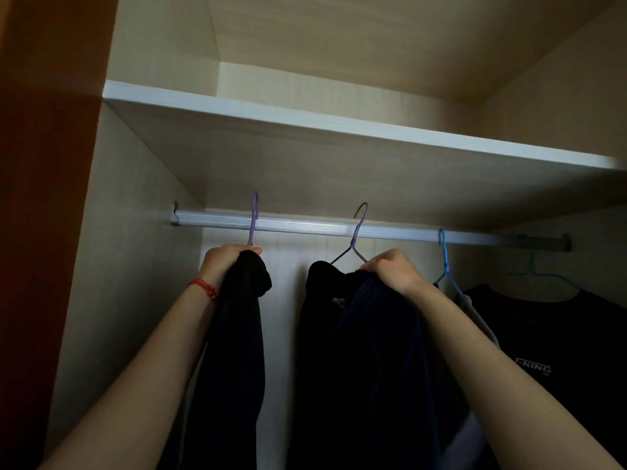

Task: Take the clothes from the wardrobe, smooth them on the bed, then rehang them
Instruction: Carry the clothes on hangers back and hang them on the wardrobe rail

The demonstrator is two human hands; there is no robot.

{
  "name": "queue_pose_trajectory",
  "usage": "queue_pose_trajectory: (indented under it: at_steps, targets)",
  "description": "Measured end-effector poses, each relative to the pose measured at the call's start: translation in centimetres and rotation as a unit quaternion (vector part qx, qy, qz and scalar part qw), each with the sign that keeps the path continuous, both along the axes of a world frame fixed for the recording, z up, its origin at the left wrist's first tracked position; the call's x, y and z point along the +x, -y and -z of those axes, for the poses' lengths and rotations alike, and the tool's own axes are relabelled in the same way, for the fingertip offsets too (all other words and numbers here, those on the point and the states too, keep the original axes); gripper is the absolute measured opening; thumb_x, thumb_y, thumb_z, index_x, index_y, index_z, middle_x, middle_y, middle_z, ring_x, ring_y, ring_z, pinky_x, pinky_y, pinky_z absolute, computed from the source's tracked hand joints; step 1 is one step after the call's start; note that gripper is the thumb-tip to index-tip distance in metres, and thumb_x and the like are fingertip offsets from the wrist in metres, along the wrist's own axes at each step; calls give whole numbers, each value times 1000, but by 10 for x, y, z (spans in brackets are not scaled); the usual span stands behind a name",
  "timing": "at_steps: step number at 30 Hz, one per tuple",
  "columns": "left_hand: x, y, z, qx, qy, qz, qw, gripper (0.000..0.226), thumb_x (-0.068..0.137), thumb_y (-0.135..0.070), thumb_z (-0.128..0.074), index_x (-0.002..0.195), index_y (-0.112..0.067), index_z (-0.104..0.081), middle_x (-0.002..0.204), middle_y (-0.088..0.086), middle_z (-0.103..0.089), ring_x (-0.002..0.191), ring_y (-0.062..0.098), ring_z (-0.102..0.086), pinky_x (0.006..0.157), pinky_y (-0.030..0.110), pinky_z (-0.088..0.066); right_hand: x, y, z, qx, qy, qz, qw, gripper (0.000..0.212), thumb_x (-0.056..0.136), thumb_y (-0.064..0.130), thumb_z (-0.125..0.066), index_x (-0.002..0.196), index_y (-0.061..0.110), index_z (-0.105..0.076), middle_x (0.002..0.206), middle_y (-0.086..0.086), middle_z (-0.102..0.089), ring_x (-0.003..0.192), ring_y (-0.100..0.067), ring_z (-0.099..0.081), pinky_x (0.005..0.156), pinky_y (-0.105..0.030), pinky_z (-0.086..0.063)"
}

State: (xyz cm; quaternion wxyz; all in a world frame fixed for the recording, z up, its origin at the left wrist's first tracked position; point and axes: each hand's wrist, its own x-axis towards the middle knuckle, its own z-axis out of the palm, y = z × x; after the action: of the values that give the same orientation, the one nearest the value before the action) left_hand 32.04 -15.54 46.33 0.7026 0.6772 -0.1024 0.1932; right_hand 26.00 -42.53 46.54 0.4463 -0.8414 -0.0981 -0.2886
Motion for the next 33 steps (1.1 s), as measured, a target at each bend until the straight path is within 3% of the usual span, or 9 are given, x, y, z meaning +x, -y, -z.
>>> queue_pose_trajectory:
  at_steps: [4, 8, 12, 16, 19, 22, 28, 33]
  targets:
    - [6, -9, -9, 5, 3, 11, 1000, 25, 77, -19, -68, 93, 0, -66, 82, 11, -63, 77, 21, -59, 84, 34, -47, 14, -5, 4, -21, -27, 13, 999, 25, 83, 5, -55, 95, -11, -68, 105, -28, -67, 96, -34, -63, 86, -41, -50]
    - [9, -14, -12, 27, 23, -8, 999, 14, 82, -20, -64, 79, -6, -63, 78, 9, -61, 73, 17, -56, 76, 28, -46, 25, -4, 20, -15, -56, 12, 998, 25, 81, 5, -58, 95, -13, -68, 105, -29, -66, 100, -36, -63, 89, -42, -50]
    - [19, -21, -8, 10, 3, -18, 1000, 30, 80, -18, -66, 102, 3, -63, 78, 10, -60, 73, 20, -57, 88, 35, -46, 27, 2, 23, -11, -58, 24, 998, 25, 82, 7, -59, 94, -13, -68, 106, -32, -65, 103, -39, -61, 88, -43, -50]
    - [30, -20, 3, 10, -19, -38, 999, 39, 80, -18, -66, 109, 7, -60, 78, 11, -60, 69, 20, -56, 72, 31, -46, 29, 5, 26, -9, -58, 21, 998, 30, 82, 8, -58, 98, -17, -63, 109, -34, -62, 105, -42, -59, 90, -44, -48]
    - [30, -19, 21, 16, -45, -47, 998, 30, 78, -20, -68, 98, 2, -65, 83, 15, -61, 69, 21, -56, 72, 30, -45, 29, 6, 31, 3, -47, 12, 999, 24, 84, 5, -55, 96, -11, -69, 106, -28, -67, 101, -34, -62, 88, -36, -49]
    - [27, -20, 34, -27, -60, -13, 998, 20, 73, -17, -72, 85, -3, -65, 76, 11, -61, 66, 22, -57, 65, 28, -47, 32, 8, 36, 17, -37, 10, 999, 22, 86, 7, -56, 96, -8, -70, 105, -25, -68, 100, -31, -62, 87, -33, -48]
    - [30, -28, 31, -3, -60, -59, 996, 37, 70, -16, -73, 99, 5, -66, 91, 17, -63, 78, 27, -59, 76, 32, -46, 40, 0, 41, -6, -4, 44, 999, 21, 85, 9, -56, 90, -5, -71, 98, -21, -70, 95, -31, -64, 80, -32, -49]
    - [25, -40, 27, -2, -50, -81, 995, 26, 74, -12, -70, 96, 2, -65, 77, 13, -60, 63, 22, -54, 58, 26, -42, 49, -18, 44, -29, 9, 56, 998, 22, 85, 11, -55, 88, -3, -72, 89, -18, -69, 89, -29, -64, 70, -26, -45]
